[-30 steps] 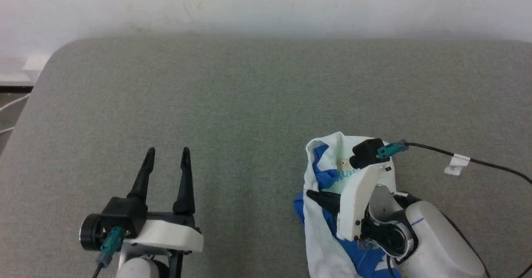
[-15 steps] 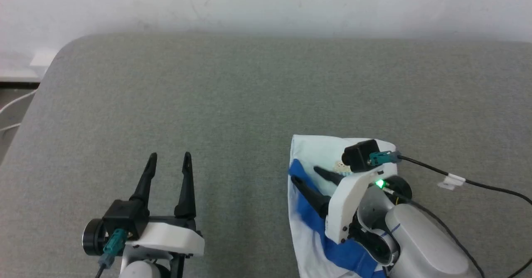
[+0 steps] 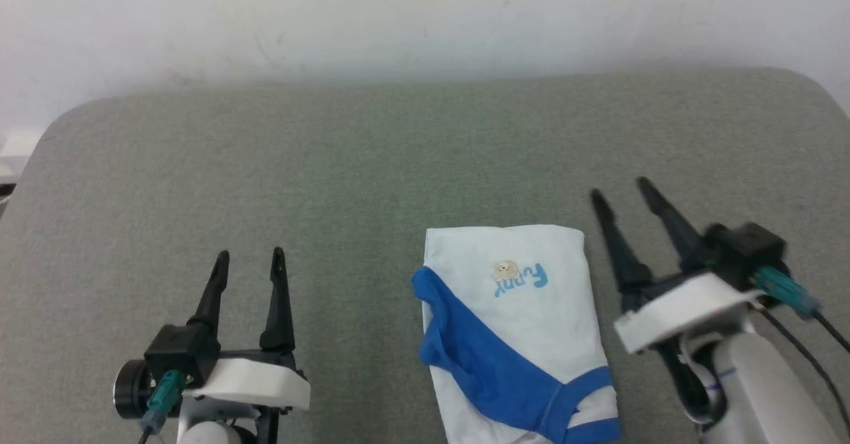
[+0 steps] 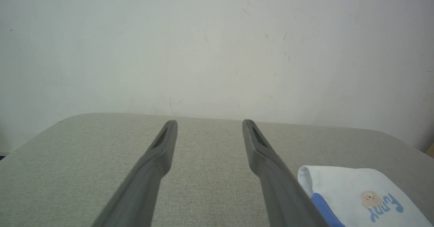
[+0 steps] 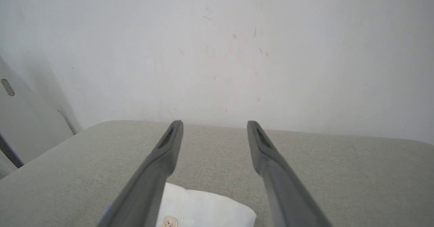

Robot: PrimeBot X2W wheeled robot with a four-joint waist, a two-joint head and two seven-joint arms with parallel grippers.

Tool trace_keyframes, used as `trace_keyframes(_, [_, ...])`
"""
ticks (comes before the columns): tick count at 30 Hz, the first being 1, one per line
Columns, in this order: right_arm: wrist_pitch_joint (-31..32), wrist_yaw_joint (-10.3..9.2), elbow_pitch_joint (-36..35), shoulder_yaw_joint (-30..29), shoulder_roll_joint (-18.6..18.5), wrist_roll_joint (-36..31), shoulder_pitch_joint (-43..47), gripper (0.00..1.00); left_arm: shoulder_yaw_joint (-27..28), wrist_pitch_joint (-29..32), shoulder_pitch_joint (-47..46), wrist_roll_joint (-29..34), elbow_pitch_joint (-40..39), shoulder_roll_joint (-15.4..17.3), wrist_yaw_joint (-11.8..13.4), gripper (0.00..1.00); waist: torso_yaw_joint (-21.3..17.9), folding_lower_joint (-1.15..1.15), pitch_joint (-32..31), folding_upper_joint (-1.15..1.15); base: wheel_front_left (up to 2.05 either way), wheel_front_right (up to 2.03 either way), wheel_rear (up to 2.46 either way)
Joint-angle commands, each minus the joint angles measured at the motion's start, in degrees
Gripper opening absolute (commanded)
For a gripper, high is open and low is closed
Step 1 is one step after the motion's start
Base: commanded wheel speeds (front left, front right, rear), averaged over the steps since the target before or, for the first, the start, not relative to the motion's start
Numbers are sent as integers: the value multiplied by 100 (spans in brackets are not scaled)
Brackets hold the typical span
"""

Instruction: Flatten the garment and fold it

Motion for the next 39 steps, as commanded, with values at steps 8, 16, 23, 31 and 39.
trace_keyframes(8, [146,-4,-1073,-1200,150,-539,1126,100,301,-27,237,17,10,-5,26,100,-303,0,-132,0,0,0,0])
trace_keyframes(16, [808,-4,-1803,-2136,232,-698,2109,100,342,-27,394,17,7,-5,64,100,-225,0,-87,0,0,0,0])
trace_keyframes(23, [1843,-4,-1217,-2903,-47,226,2143,100,321,-27,328,16,-84,-5,94,100,121,0,110,0,0,0,0])
trace_keyframes(31, [3493,-4,-223,-2590,-417,1857,1615,100,164,-27,162,-66,-198,-5,192,100,563,0,436,0,0,0,0])
trace_keyframes(39, [4294,-4,257,-2145,-207,3523,1047,100,-17,-27,19,-198,-185,-5,299,100,833,0,673,0,0,0,0])
